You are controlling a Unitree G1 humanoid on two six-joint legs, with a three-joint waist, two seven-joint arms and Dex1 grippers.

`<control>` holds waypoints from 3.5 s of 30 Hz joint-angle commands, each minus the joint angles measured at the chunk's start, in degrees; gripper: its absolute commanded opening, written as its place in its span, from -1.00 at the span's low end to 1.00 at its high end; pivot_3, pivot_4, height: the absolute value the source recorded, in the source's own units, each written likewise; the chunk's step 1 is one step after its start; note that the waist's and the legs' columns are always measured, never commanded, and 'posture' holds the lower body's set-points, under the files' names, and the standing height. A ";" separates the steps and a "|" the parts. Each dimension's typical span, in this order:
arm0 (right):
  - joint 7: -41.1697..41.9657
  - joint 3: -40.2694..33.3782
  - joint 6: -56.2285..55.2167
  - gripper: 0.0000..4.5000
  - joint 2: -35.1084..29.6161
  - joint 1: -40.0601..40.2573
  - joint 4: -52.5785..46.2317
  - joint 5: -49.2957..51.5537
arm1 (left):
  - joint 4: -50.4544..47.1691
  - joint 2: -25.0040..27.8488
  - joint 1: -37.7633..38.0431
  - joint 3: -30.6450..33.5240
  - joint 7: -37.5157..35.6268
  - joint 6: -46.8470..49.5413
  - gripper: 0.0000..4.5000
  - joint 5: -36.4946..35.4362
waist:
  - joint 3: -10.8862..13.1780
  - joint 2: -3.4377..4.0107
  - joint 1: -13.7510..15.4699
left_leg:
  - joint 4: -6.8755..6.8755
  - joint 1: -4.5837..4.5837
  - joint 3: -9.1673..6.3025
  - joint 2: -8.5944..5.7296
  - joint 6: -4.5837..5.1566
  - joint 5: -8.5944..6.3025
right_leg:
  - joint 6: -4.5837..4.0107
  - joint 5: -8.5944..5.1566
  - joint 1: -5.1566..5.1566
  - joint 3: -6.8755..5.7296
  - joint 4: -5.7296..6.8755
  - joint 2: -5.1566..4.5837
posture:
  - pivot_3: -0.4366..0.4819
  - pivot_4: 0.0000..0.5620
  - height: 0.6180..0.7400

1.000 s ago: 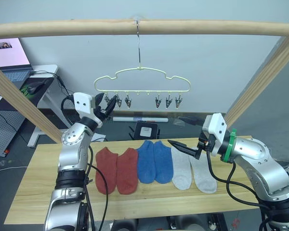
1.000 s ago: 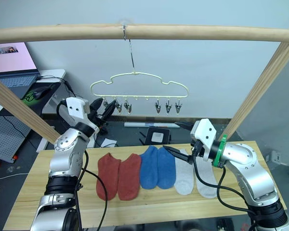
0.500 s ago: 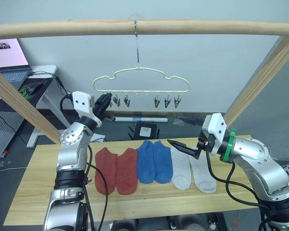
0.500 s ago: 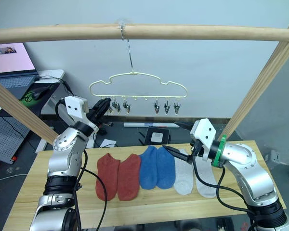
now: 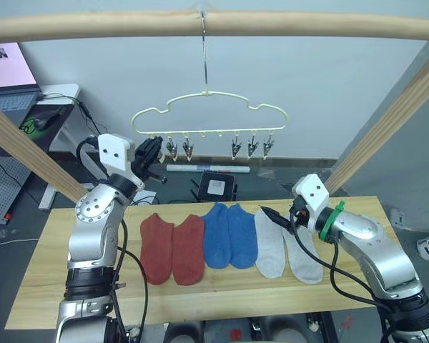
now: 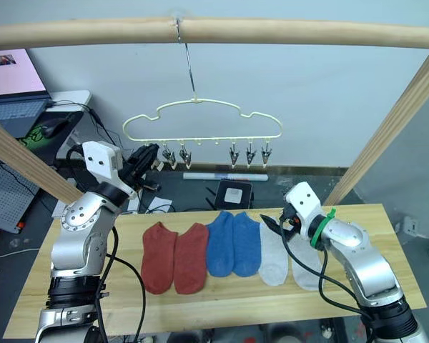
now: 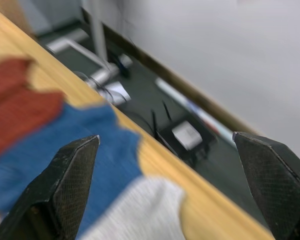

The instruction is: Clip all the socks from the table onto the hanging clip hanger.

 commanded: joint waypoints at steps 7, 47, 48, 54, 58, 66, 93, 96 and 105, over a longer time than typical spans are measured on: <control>-8.49 -4.09 5.38 1.00 5.12 3.54 4.89 -2.16 | -9.00 0.63 2.40 0.43 0.79 4.28 -0.99 -1.56 | 2.10 0.07 0.04 | 0.00 -0.34 -0.13 0.01 0.00 0.00 | 0.00 0.00 -0.28 -0.05 -0.03 -0.04 | -0.07 0.18 1.00; -7.47 -7.32 -5.05 -0.98 11.11 8.02 5.60 0.13 | -11.11 1.11 4.17 1.47 1.45 7.33 -1.00 -3.70 | 4.15 0.47 -0.17 | -0.07 -0.57 0.04 0.01 -0.14 -0.01 | 0.27 -0.15 -0.60 0.11 -0.05 -0.04 | -0.07 0.26 1.00; -6.83 -7.07 -5.54 -0.98 10.91 7.78 5.29 0.35 | -11.04 1.17 4.17 1.61 1.43 7.40 -1.00 -3.84 | 4.18 0.47 -0.17 | -0.07 -0.57 0.04 0.00 -0.14 -0.01 | 0.27 -0.15 -0.60 0.11 -0.06 -0.04 | -0.07 0.26 1.00; -2.71 -4.59 -6.42 -0.98 9.35 6.20 2.59 0.75 | -11.29 1.52 4.39 2.49 0.76 8.18 -1.00 -5.51 | 4.24 0.49 -0.17 | -0.09 -0.61 0.06 0.02 -0.16 -0.01 | 0.27 -0.14 -0.68 0.11 -0.05 -0.03 | -0.08 0.24 1.00; 1.01 -0.96 -4.79 -0.98 7.37 4.26 -2.14 1.10 | -12.39 2.23 4.96 4.01 -0.62 11.32 -1.00 -9.58 | 4.24 0.48 -0.40 | -0.09 -0.73 0.10 0.03 -0.18 0.00 | 0.24 -0.13 -0.83 0.13 -0.02 -0.03 | -0.09 0.22 1.00; 4.73 7.80 2.54 -0.98 6.48 -4.83 -8.31 2.24 | -13.03 5.92 4.29 7.42 -2.86 20.76 -1.00 -19.96 | 4.24 0.47 -1.27 | -0.09 -0.76 0.04 0.04 -0.41 0.12 | 0.25 -0.13 -0.86 0.09 -0.01 -0.03 | -0.11 0.17 1.00; -2.71 22.06 -6.41 -0.98 28.15 -27.29 20.43 -11.59 | -16.50 5.40 2.73 8.41 -1.25 26.42 -1.00 -30.08 | 4.04 0.13 -1.42 | 0.06 -1.79 0.00 -0.01 -0.62 0.22 | 0.11 0.05 -1.90 -0.30 0.10 -0.37 | -0.12 0.02 1.00; -2.67 21.94 -7.79 -0.98 29.30 -28.15 22.22 -12.33 | -16.71 5.30 2.59 8.20 -0.93 26.42 -1.00 -30.43 | 4.04 0.13 -1.42 | 0.06 -1.79 -0.01 0.00 -0.62 0.22 | 0.11 0.05 -1.91 -0.33 0.13 -0.37 | -0.12 0.01 1.00; -3.52 20.53 -12.34 -0.98 32.13 -28.57 23.22 -13.18 | -17.50 4.97 3.50 7.87 -0.69 26.26 -1.00 -30.79 | 4.02 0.09 -1.43 | 0.06 -1.79 0.02 0.02 -0.61 0.21 | 0.09 0.06 -1.96 -0.34 0.21 -0.37 | -0.11 0.02 1.00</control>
